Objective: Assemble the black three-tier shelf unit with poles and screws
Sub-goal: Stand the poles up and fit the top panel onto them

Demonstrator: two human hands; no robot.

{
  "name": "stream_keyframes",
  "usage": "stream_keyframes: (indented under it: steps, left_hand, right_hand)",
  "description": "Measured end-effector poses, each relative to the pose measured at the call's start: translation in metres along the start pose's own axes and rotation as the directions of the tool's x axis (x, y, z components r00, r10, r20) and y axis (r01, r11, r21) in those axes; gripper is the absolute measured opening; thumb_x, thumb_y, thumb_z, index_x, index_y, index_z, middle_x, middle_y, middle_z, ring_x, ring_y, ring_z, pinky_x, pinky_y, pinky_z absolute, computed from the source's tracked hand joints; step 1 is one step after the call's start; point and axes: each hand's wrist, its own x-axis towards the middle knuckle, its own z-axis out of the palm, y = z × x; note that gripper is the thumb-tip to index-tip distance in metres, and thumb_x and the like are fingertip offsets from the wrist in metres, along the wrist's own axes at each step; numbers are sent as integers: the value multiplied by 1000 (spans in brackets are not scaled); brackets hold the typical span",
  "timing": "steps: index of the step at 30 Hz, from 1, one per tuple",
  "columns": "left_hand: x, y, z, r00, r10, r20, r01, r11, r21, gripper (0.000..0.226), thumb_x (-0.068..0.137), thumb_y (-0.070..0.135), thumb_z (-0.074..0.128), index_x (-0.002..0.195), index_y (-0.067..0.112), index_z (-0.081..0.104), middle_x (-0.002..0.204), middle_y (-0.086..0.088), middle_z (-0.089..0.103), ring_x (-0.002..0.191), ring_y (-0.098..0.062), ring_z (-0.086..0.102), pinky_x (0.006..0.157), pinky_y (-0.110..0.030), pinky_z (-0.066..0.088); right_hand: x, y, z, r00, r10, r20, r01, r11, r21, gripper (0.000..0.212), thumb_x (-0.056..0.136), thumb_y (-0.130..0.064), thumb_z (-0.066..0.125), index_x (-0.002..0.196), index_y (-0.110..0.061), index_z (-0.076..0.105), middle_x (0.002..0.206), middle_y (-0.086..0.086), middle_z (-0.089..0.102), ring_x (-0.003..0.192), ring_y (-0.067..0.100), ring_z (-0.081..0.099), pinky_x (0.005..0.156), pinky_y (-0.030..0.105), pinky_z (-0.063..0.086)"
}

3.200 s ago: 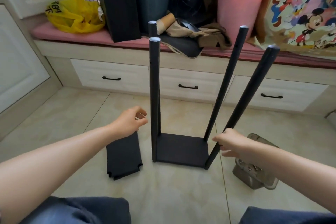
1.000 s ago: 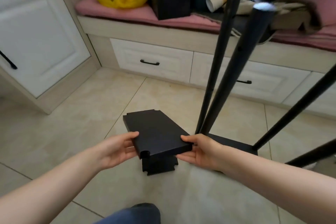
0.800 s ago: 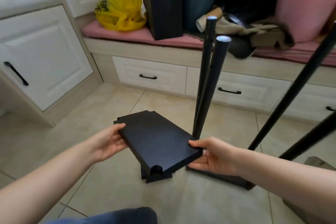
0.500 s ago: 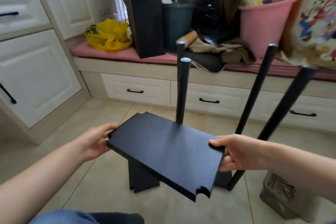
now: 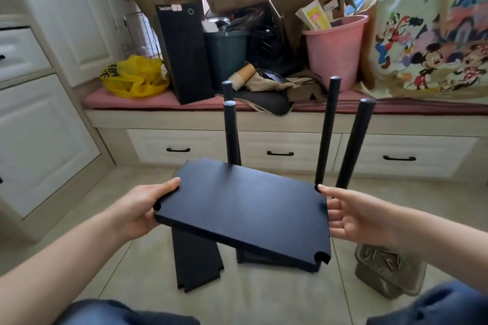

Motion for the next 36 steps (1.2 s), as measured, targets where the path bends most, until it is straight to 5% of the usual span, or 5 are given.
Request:
stream_keyframes:
  steps: [6,11,22,31,36]
  left_hand:
    - [-25,5,15,1000,31,6,-30,996,-85,31,90,24,71,108,-2,72,98,-13,78,69,-20,75,52,-26,59]
    - [-45,22,30,996,74,46,-68,990,-124,41,76,21,76,111,0,70,101,-11,78,76,-22,77,56,-32,62]
    - [-55,87,66,957,286,-41,-289,953,-93,28,89,23,75,108,3,66,86,-4,79,71,-16,76,51,-23,57]
    - [-31,147,105,898,435,-62,-426,897,117,32,87,39,76,103,12,67,64,3,72,54,-9,69,44,-22,54]
    - [0,174,117,879,462,-116,-448,885,125,33,87,39,78,105,14,66,83,0,73,60,-11,71,50,-23,56]
  right_hand:
    - [-35,16,-3,993,-56,106,60,998,-37,46,77,-9,74,120,1,62,114,25,69,93,36,72,68,40,60]
    - [-59,-9,-4,973,-231,2,229,963,-145,41,84,-18,69,120,1,63,104,21,73,78,28,73,61,33,60]
    - [-100,-107,-4,804,-581,-127,518,789,-330,26,94,-28,66,102,-4,67,77,7,73,66,19,70,51,26,54]
    - [-90,-192,-8,609,-728,-316,525,668,-528,39,92,-40,67,111,-6,62,101,9,65,85,23,64,77,37,56]
    - [-66,-215,-13,635,-695,-336,509,704,-495,30,93,-36,67,108,-11,61,93,5,64,75,17,61,60,27,54]
